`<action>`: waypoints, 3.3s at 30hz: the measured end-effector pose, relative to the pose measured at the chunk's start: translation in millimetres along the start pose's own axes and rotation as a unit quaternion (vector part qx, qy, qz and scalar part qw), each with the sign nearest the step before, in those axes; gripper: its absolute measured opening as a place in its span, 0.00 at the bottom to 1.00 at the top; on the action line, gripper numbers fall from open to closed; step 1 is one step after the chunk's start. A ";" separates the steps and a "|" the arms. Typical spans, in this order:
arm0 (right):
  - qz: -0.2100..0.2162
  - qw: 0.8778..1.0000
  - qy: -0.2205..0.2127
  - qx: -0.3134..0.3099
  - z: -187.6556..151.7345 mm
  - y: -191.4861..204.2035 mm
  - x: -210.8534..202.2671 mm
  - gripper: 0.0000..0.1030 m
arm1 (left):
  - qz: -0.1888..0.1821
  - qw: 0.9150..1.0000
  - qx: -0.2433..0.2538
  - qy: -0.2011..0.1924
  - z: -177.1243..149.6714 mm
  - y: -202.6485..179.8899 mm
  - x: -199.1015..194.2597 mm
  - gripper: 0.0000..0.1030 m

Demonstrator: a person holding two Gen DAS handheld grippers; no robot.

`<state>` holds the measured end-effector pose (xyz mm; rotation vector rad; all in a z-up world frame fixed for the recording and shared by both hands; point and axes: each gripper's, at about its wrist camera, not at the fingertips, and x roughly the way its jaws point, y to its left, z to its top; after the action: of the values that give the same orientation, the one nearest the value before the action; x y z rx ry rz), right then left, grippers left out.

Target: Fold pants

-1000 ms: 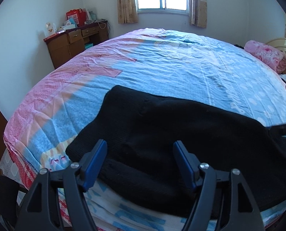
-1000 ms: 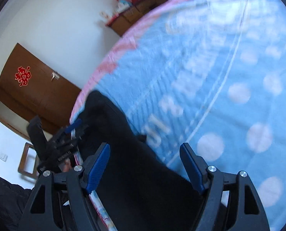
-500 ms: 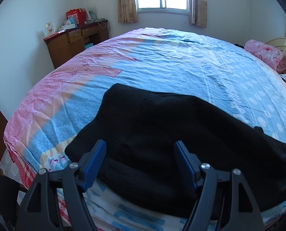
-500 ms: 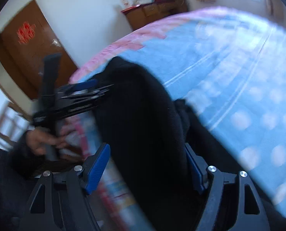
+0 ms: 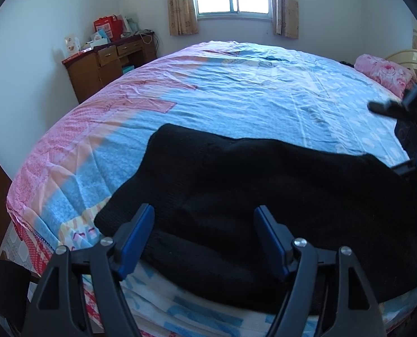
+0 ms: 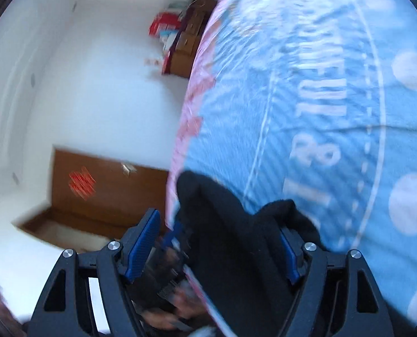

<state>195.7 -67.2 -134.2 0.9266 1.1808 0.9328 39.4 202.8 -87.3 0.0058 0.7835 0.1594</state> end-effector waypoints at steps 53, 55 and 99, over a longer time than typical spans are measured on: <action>-0.405 0.866 -0.155 -0.249 -178.9 19.9 -147.3 0.03 | 0.005 0.999 -0.025 0.032 30.5 40.1 39.3 0.91; -0.421 0.869 -0.130 -0.226 -189.6 7.1 -154.4 0.03 | 0.016 0.999 -0.016 0.029 31.4 43.2 36.0 0.91; -0.506 0.796 -0.080 -0.323 -138.7 8.4 -233.4 0.52 | -0.050 0.994 0.079 0.057 2.5 -88.2 13.5 0.92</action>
<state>26.9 -270.0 -69.7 -0.2307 0.9029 0.2866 63.1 117.8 -100.7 0.1075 0.9078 0.0016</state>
